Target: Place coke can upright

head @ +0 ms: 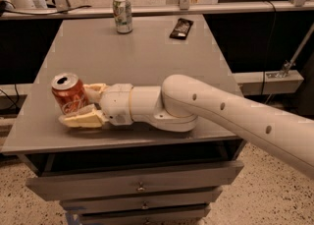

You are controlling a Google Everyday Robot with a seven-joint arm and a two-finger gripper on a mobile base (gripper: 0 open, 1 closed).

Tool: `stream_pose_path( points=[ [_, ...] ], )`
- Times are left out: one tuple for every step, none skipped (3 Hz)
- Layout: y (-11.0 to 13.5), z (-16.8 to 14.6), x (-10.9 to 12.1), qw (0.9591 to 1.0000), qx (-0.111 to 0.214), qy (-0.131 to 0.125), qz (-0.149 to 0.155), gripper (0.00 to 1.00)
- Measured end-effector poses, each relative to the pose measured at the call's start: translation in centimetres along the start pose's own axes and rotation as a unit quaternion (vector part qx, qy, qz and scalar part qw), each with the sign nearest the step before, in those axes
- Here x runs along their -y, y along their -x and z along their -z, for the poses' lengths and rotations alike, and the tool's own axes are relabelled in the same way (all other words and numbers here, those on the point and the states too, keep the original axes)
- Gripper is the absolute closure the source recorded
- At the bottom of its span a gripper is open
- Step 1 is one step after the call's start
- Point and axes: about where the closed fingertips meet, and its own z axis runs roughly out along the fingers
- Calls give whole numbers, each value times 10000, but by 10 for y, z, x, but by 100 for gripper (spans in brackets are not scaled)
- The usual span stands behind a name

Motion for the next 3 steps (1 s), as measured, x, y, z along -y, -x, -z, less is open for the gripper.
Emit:
stream_pose_path(
  points=[
    [9, 8, 11, 9998, -128, -89, 128, 64],
    [18, 24, 29, 9990, -271, -227, 255, 87],
    [40, 56, 65, 9971, -244, -565, 437, 100]
  ],
)
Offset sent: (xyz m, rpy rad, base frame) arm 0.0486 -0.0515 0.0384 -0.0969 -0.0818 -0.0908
